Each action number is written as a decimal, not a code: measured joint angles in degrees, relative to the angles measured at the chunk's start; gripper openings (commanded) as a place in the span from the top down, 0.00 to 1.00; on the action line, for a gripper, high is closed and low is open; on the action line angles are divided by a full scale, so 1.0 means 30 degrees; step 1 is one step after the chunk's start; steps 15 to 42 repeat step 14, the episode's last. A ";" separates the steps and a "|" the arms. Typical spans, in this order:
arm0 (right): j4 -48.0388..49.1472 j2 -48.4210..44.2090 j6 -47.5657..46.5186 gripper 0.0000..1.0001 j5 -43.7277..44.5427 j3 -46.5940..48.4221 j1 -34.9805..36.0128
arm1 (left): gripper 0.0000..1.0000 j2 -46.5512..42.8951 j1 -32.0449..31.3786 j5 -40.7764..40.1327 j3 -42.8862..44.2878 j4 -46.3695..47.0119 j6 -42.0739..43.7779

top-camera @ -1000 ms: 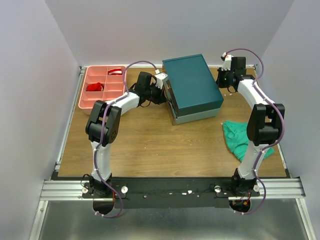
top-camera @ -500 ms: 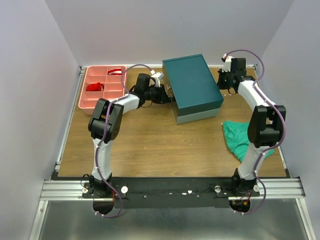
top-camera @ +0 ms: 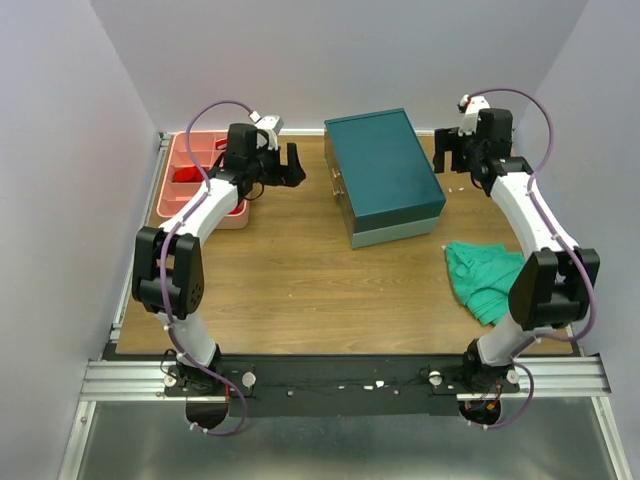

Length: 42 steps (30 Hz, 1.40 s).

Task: Sort the tools into containers

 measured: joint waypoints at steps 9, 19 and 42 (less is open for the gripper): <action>-0.0707 -0.3825 0.0503 0.00 0.1049 -0.2543 0.0029 | 0.01 -0.0510 -0.0124 -0.2783 -0.0095 -0.1537 0.2171; -0.1355 -0.6601 0.0707 0.00 0.1086 -0.4007 0.0029 | 0.01 -0.1071 -0.0124 -0.3541 0.0015 -0.1588 0.2922; -0.1355 -0.6601 0.0707 0.00 0.1086 -0.4007 0.0029 | 0.01 -0.1071 -0.0124 -0.3541 0.0015 -0.1588 0.2922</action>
